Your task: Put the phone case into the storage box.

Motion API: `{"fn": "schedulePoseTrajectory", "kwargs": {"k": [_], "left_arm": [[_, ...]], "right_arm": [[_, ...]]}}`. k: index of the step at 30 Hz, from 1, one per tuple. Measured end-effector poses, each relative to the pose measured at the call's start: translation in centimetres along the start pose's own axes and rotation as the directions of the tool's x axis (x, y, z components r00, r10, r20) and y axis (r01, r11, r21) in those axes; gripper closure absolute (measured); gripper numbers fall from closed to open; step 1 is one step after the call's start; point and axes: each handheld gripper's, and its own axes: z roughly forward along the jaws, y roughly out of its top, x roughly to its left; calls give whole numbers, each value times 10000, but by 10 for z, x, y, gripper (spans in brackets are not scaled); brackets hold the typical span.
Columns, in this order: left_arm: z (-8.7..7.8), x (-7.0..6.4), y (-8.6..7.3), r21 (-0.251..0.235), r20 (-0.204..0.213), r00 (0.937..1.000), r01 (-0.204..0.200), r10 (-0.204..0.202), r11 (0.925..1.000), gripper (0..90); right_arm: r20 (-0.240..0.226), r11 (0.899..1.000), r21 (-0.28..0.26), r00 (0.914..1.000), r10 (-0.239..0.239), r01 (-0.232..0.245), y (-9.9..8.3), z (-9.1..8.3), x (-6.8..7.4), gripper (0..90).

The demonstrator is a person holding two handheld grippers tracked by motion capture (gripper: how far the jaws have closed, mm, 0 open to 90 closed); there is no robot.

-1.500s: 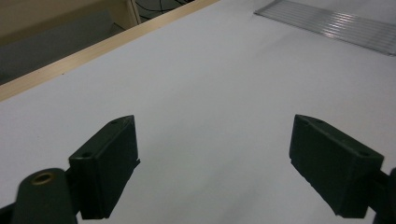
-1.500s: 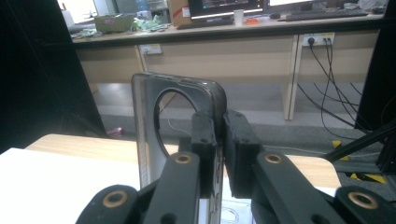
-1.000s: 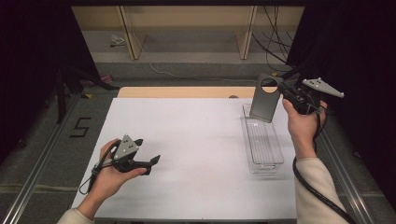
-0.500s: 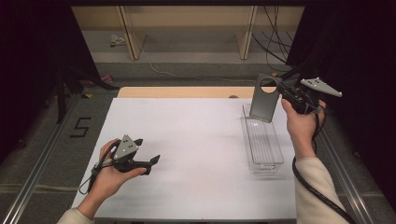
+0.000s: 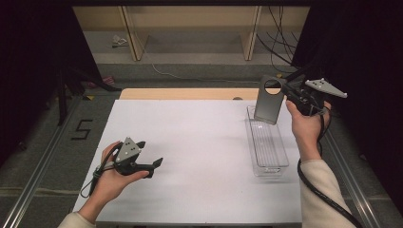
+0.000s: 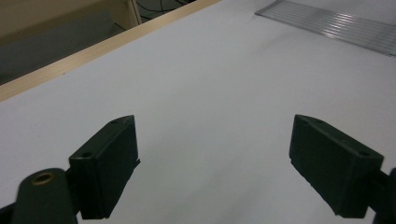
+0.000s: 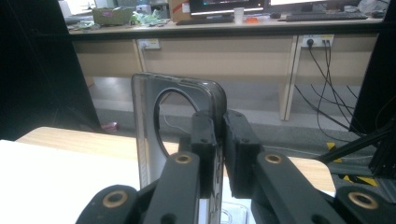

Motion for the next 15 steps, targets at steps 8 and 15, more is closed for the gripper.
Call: {"fn": "schedulePoseTrajectory", "kwargs": {"k": [8, 15], "left_arm": [[0, 0, 0, -7, -1, 10000, -2, 2, 10000, 151], [0, 0, -1, 2, 3, 10000, 16, -16, 10000, 151]], "right_arm": [[-8, 10000, 22, 10000, -72, 72, 0, 3, 0, 834], [30, 9999, 31, 9999, -148, 148, 1, 4, 1, 834]]}}
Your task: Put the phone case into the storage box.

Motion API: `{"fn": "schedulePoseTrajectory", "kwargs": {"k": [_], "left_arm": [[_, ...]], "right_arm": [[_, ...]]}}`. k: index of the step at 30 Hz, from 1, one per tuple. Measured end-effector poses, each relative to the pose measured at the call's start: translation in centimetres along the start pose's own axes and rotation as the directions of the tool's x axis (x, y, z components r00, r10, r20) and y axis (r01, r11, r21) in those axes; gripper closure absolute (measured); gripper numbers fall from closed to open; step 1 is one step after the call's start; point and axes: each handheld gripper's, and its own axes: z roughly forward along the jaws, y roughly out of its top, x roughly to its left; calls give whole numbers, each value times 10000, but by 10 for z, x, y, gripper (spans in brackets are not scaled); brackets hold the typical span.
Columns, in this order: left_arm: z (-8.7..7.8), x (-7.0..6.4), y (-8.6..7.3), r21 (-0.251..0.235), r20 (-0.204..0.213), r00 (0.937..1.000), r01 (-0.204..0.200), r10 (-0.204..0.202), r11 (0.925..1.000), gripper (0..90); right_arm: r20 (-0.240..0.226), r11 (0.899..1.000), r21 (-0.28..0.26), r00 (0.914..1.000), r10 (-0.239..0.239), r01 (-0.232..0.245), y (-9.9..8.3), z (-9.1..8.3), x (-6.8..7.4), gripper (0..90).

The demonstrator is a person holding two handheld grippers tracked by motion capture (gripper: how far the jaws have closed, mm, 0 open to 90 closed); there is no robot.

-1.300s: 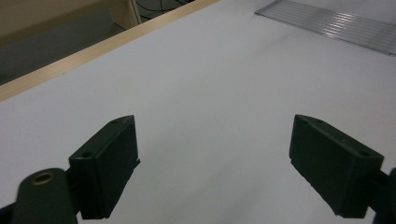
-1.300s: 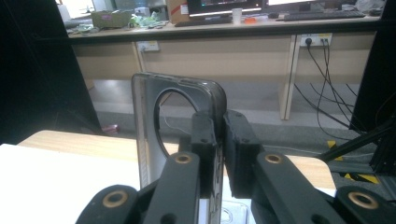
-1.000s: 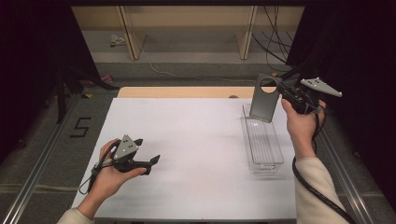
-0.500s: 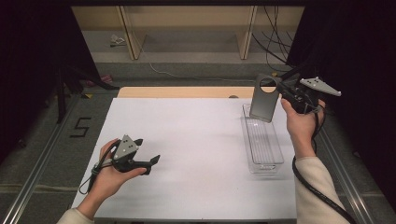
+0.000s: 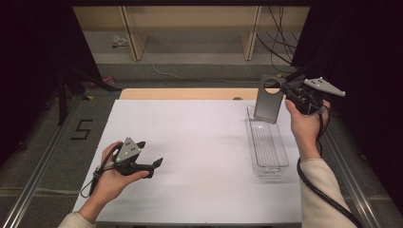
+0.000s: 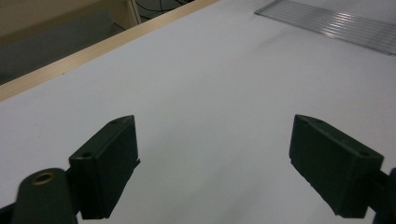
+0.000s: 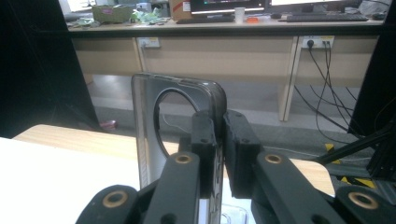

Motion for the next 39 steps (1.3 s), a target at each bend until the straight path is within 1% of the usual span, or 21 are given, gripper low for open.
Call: {"fn": "schedulePoseTrajectory", "kwargs": {"k": [12, 26, 39], "left_arm": [[0, 0, 0, 12, -6, 10000, -14, 14, 10000, 151], [1, 1, -1, 88, -7, 10000, 4, -4, 10000, 152], [1, 1, -1, 58, -13, 10000, 12, -12, 10000, 152]], "right_arm": [[10, 9998, 44, 9998, -191, 191, 0, 5, 0, 833], [51, 9996, 43, 9996, -279, 279, 2, 10, -2, 833], [56, 9992, 99, 9992, -401, 400, 2, 15, -3, 833]]}}
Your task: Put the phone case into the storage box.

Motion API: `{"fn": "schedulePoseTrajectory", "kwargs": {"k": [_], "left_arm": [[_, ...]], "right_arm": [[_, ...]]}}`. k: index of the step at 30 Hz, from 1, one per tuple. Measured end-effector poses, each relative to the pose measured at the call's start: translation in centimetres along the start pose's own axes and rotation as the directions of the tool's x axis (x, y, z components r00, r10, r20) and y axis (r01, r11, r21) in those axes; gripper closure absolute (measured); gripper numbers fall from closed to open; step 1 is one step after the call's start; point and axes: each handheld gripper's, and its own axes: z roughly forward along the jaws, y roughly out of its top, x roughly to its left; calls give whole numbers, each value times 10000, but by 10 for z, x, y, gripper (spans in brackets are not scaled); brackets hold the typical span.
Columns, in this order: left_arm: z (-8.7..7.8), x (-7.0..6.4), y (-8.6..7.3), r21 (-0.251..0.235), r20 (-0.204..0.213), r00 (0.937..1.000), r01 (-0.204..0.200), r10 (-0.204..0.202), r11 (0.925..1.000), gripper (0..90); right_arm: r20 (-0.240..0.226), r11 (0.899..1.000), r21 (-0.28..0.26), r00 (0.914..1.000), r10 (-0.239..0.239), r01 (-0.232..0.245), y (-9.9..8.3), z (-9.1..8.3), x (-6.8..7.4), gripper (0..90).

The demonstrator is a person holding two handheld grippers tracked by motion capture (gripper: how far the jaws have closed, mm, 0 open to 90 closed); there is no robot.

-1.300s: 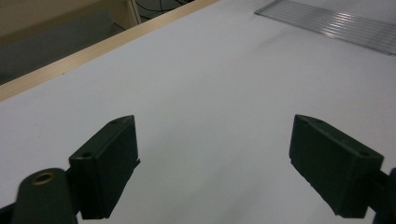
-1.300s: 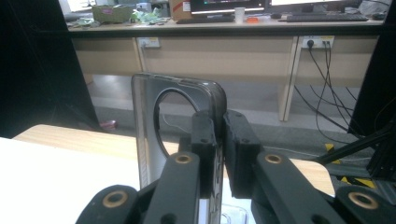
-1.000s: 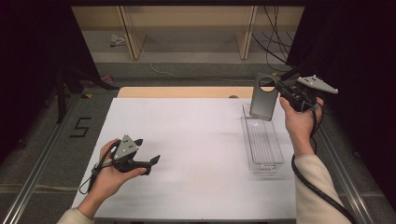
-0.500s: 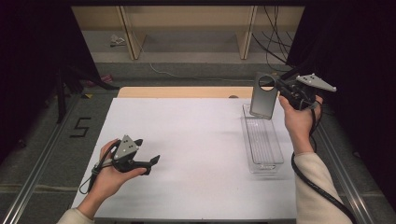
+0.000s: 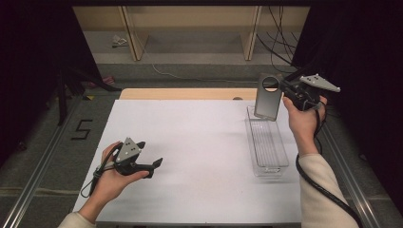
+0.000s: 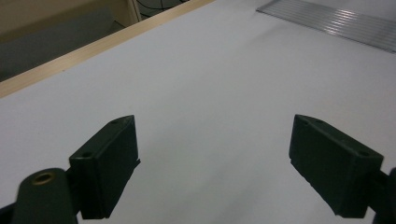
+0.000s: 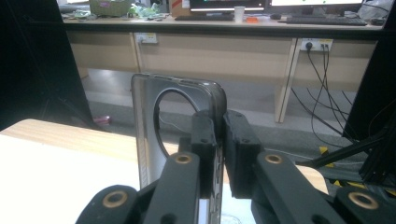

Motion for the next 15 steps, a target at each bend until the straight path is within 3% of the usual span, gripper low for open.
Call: {"fn": "schedulePoseTrajectory", "kwargs": {"k": [15], "left_arm": [[0, 0, 0, 13, -15, 10000, -3, 3, 10000, 152]], "right_arm": [[6, 10000, 40, 10000, -80, 80, 0, 5, 0, 833]]}}
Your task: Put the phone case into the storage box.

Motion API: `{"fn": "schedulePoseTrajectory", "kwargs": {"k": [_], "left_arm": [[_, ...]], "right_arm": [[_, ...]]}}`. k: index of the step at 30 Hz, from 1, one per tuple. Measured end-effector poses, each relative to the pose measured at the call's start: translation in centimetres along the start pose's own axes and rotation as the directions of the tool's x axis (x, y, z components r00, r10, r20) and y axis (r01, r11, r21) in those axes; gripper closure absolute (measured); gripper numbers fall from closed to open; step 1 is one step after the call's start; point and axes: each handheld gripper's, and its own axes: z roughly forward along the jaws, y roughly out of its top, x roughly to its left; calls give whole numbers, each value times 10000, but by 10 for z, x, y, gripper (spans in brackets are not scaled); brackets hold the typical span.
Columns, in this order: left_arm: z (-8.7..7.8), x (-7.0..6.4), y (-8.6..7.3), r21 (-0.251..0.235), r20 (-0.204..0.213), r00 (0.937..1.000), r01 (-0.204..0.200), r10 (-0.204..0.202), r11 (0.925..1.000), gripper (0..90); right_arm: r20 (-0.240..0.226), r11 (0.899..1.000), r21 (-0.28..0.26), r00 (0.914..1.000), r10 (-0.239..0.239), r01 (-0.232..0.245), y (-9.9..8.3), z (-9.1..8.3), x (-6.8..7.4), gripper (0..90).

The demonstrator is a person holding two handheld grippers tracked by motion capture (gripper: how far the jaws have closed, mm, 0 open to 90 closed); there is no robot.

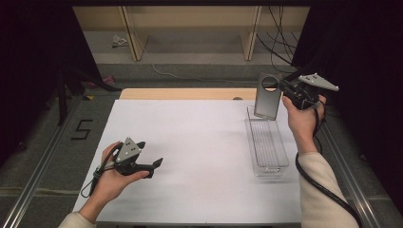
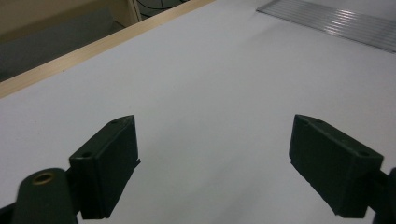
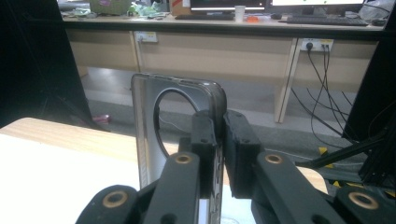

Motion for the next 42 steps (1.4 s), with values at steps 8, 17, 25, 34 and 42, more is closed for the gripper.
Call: {"fn": "schedulePoseTrajectory", "kwargs": {"k": [8, 17, 25, 34, 42], "left_arm": [[0, 0, 0, 25, 2, 10000, -11, 11, 10000, 152], [0, 0, 0, -9, -8, 10000, -19, 19, 10000, 152], [0, 0, 0, 15, -15, 10000, -21, 21, 10000, 152], [0, 0, 0, 10, -22, 10000, -23, 23, 10000, 152], [0, 0, 0, 14, -19, 10000, -19, 19, 10000, 153]], "right_arm": [[32, 9999, 51, 9999, -99, 99, -1, 3, 0, 833], [-20, 9996, 155, 9997, -240, 240, -6, 9, 1, 833], [-17, 9990, 277, 9994, -343, 343, -11, 15, 2, 832], [-41, 9979, 462, 9989, -460, 461, -16, 20, 4, 832], [-90, 9966, 625, 9986, -530, 534, -20, 23, 4, 832]]}}
